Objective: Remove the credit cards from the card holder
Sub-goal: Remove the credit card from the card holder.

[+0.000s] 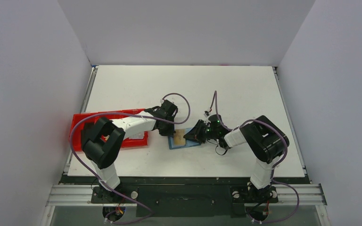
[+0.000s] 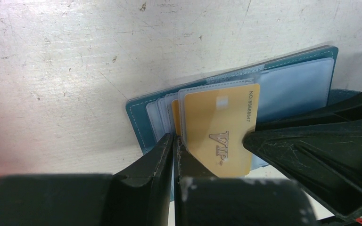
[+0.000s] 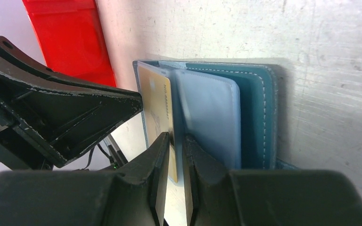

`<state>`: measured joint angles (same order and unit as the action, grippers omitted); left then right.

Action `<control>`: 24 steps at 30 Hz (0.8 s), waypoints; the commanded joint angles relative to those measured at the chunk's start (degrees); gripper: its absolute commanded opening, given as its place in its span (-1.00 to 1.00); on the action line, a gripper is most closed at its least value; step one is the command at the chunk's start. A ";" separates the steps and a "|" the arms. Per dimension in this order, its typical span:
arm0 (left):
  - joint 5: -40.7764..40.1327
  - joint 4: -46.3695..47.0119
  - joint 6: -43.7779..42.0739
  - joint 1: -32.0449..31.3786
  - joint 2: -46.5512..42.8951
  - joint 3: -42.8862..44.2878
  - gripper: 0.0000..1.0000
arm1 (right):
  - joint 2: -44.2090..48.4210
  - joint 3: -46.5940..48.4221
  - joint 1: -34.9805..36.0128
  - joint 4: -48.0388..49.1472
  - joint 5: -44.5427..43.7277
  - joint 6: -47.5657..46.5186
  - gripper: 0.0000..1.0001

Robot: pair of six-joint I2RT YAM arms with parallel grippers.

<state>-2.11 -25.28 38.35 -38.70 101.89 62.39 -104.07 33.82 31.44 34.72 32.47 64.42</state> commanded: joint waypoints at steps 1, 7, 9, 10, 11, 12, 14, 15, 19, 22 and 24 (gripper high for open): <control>-2.11 -1.88 -0.43 -0.17 3.32 -2.13 -0.96 | -1.33 0.27 0.67 4.01 0.05 0.42 -0.71; -2.02 -1.71 -0.40 -0.15 3.45 -2.23 -0.97 | -1.89 -0.55 0.67 8.56 1.23 2.57 -0.66; -1.96 -1.71 -0.38 -0.19 3.42 -2.33 -0.97 | -1.88 -0.78 0.69 9.76 1.48 3.16 -0.66; -1.94 -1.70 -0.38 -0.22 3.46 -2.31 -0.97 | -1.82 -0.91 0.61 10.63 1.64 3.58 -0.65; -1.94 -1.70 -0.38 -0.21 3.51 -2.34 -0.97 | -1.79 -1.12 0.58 11.03 1.72 3.72 -0.65; -1.93 -1.70 -0.34 -0.22 3.50 -2.27 -0.97 | -1.69 -1.17 0.56 11.52 1.90 3.94 -0.65; -1.93 -1.70 -0.34 -0.24 3.64 -2.27 -0.97 | -1.71 -1.32 0.46 12.30 2.17 4.29 -0.65; -1.93 -1.66 -0.32 -0.24 3.62 -2.27 -0.97 | -1.77 -1.46 0.42 12.83 2.25 4.56 -0.65; -1.93 -1.63 -0.25 -0.21 3.77 -2.46 -0.97 | -2.06 -2.22 0.20 16.46 3.03 6.53 -0.65; -1.93 -1.58 -0.25 -0.21 3.79 -2.53 -0.97 | -2.09 -2.52 0.08 18.07 3.52 7.21 -0.65; -1.94 -1.49 -0.16 -0.21 3.80 -2.48 -0.97 | -1.98 -2.64 0.03 18.42 3.56 7.34 -0.65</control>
<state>-2.13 -24.93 38.39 -38.68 102.04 62.39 -105.78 31.29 31.46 45.30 33.95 70.70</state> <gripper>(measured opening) 0.017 0.175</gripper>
